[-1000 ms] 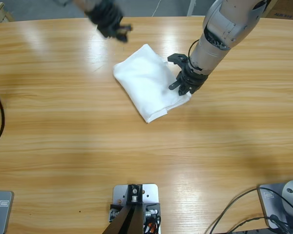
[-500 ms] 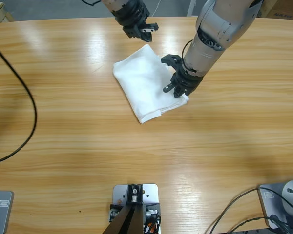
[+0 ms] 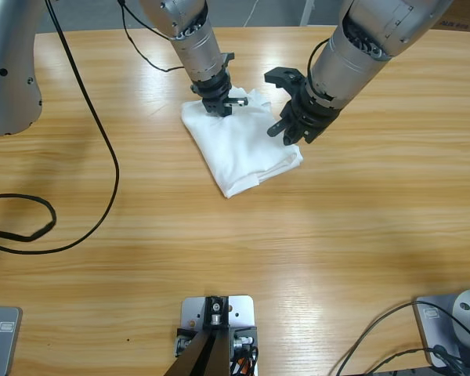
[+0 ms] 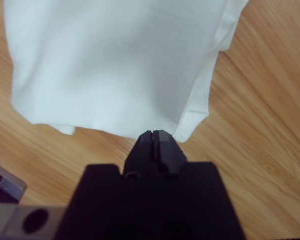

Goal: Fold clothes

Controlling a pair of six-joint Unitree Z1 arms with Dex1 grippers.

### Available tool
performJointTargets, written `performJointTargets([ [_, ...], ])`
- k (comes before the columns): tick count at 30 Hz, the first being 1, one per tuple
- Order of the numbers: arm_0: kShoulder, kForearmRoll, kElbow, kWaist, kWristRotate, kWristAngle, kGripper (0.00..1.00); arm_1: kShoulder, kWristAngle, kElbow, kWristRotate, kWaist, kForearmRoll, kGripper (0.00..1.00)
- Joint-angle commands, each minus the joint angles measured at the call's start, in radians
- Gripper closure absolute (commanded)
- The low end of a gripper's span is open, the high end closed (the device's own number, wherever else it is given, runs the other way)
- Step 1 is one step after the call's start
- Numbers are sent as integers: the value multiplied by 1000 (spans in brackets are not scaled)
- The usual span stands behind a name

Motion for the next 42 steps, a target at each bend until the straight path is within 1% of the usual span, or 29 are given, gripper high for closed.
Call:
performJointTargets([
  [1,110,63,-524,5,-45,26,1000,-44,-5,39,-16,11,15,1000],
  [2,79,59,-559,11,-45,12,1000,-49,-12,38,-18,12,15,1000],
  [3,26,50,-566,18,-44,-6,1000,-58,-19,33,-18,14,15,1000],
  [6,-104,35,-566,29,-37,-41,1000,-78,-35,2,-18,41,35,1000],
  [8,-155,40,-565,32,-18,-43,1000,-77,-36,-18,-17,68,48,1000],
  [10,-178,86,-564,33,61,-44,1000,-70,-23,-30,-17,95,49,1000],
  [13,-193,249,-552,34,253,-70,1000,-54,49,-47,-18,131,49,1000],
  [14,-203,303,-525,36,313,-77,1000,-50,70,-51,-21,141,46,1000],
  [16,-220,319,-471,34,355,-82,1000,-44,96,-53,-30,149,26,1000],
  [18,-204,319,-469,34,341,-52,1000,-21,117,-67,-35,149,-23,1000],
  [21,-212,325,-422,53,293,18,1000,89,160,-205,-88,147,-38,1000],
  [25,-253,325,-362,135,263,38,1000,217,183,-312,-96,123,-37,1000],
  [29,-271,325,-318,205,266,35,1000,228,155,-293,-99,92,-34,1000],
  [34,-261,324,-314,217,247,32,1000,233,155,-274,-122,69,-47,1000],
  [38,-263,325,-302,221,240,31,1000,292,163,-318,-122,59,-45,1000],
  [42,-278,325,-286,248,237,28,1000,363,172,-298,-116,54,-49,1000],
])
